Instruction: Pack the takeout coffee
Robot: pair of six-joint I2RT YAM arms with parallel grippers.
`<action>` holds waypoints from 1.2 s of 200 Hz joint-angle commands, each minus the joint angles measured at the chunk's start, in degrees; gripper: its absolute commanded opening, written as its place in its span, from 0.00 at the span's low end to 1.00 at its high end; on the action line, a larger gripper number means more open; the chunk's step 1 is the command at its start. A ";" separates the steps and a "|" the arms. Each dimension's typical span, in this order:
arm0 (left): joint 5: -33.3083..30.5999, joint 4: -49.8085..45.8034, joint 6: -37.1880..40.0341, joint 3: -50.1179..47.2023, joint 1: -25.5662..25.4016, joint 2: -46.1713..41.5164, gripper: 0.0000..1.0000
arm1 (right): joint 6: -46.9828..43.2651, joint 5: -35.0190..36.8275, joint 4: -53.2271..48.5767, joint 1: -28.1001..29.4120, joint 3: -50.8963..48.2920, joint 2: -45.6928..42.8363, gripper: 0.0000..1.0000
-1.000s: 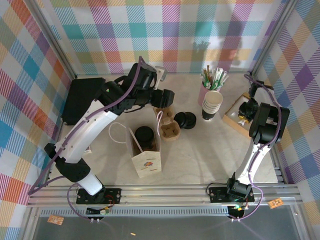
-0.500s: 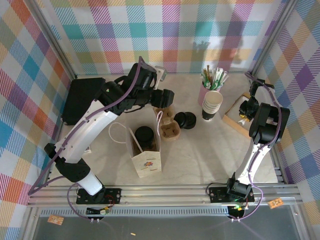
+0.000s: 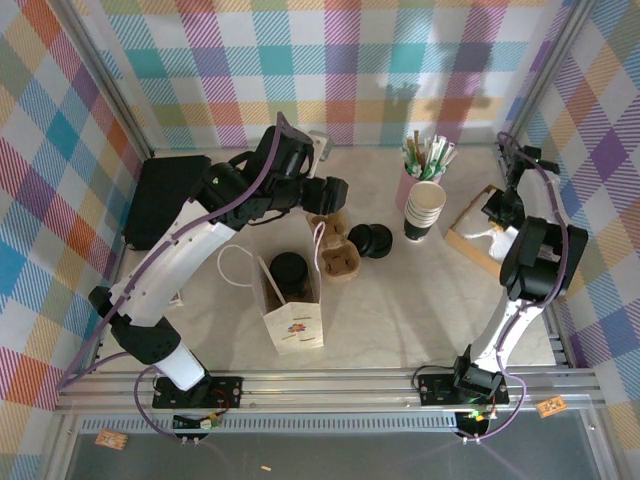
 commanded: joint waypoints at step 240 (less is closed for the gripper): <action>5.31 5.08 20.33 2.25 0.03 -18.05 0.75 | -43.74 -27.11 29.91 48.49 -6.28 -41.24 0.00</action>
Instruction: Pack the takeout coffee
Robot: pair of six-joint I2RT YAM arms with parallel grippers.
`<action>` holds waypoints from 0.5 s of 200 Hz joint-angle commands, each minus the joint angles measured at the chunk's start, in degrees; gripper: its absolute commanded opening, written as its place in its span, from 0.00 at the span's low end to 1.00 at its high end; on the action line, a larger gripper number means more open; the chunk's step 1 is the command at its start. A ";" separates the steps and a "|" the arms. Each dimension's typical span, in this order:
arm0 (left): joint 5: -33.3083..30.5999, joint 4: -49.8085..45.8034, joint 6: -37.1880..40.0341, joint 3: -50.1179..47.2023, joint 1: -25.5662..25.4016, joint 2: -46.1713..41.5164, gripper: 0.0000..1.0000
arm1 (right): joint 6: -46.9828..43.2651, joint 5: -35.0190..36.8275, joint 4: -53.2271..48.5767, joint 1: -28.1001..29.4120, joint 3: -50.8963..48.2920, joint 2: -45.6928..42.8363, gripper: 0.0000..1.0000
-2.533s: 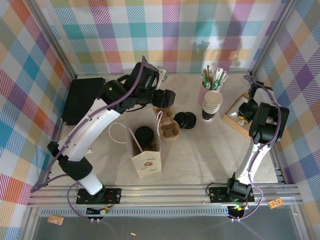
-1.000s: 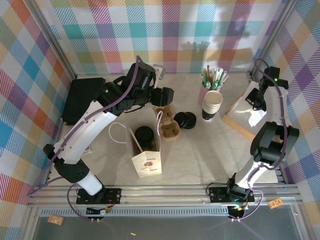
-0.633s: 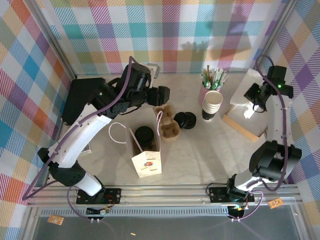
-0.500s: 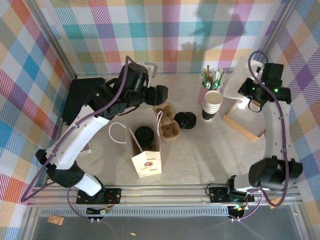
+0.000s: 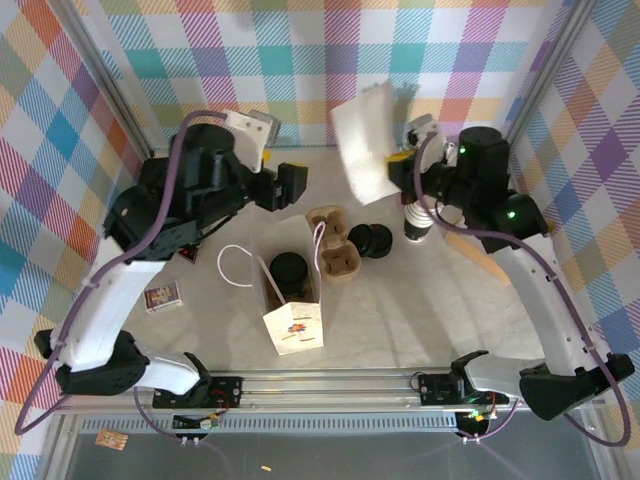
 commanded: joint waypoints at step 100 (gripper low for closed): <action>22.58 -14.23 36.06 8.18 -0.12 -5.63 0.90 | -44.82 -1.55 6.41 17.15 -7.41 -5.23 0.00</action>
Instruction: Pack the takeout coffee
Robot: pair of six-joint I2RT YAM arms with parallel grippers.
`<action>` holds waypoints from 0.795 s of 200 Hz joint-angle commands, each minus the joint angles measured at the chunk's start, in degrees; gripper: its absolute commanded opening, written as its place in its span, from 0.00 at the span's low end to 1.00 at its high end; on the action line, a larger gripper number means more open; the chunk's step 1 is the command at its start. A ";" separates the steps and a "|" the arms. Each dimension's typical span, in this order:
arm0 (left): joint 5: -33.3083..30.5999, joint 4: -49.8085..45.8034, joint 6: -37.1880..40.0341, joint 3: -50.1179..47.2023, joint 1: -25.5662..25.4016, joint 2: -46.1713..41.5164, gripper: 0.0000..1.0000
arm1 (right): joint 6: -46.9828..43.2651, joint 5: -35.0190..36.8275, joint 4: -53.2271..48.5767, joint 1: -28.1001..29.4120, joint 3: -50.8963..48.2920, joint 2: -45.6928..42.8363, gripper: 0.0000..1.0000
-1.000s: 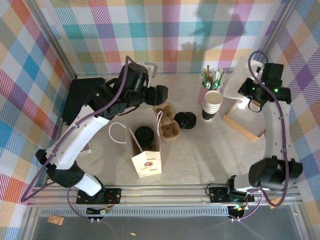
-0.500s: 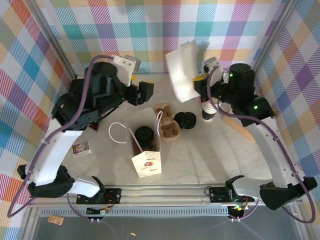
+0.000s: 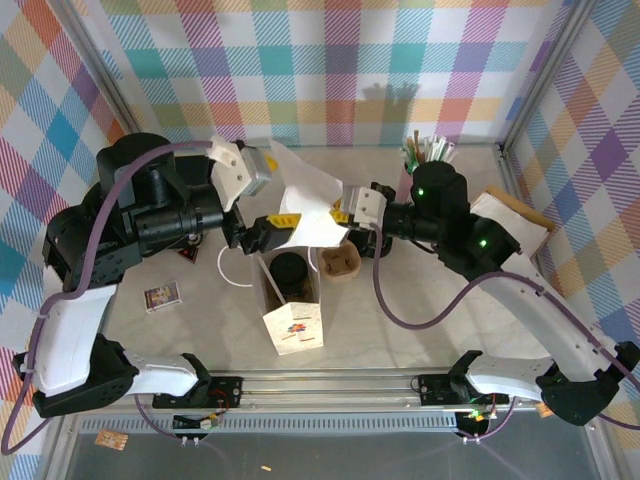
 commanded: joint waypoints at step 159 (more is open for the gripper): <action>2.60 4.16 15.15 -5.65 -0.50 -6.90 0.87 | -19.72 -0.41 -15.88 0.69 16.25 5.25 0.00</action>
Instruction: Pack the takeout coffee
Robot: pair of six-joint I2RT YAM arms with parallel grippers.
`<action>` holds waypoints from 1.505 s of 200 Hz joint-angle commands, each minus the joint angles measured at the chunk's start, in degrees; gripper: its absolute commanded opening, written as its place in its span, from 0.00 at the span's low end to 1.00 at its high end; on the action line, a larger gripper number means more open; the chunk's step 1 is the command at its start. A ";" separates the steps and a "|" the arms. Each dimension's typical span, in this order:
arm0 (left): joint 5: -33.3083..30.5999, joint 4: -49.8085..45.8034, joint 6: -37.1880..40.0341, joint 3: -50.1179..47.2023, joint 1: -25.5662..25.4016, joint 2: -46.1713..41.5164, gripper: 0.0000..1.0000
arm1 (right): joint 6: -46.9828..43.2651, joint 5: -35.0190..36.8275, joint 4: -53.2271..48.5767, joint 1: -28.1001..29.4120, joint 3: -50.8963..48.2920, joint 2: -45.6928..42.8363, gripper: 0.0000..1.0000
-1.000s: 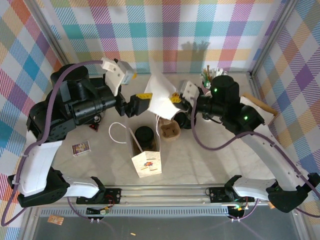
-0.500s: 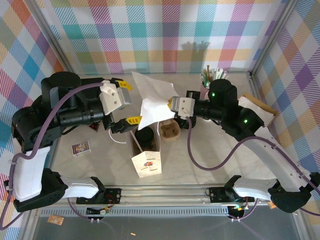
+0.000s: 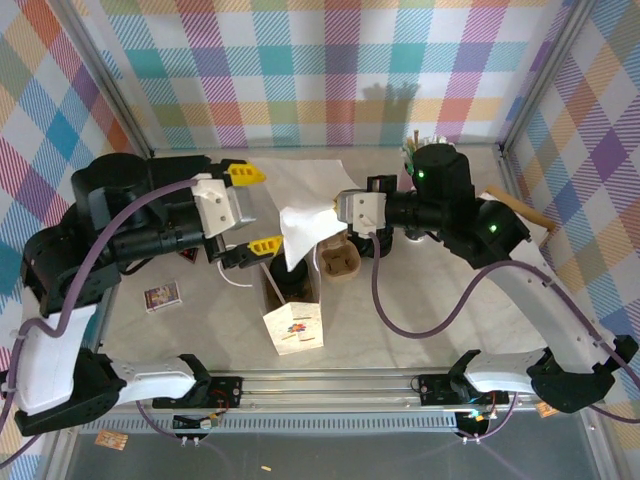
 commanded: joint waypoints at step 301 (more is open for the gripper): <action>-12.62 -5.44 3.83 -5.13 -1.67 -3.22 0.00 | 4.06 -5.45 -7.10 4.10 11.60 3.10 0.00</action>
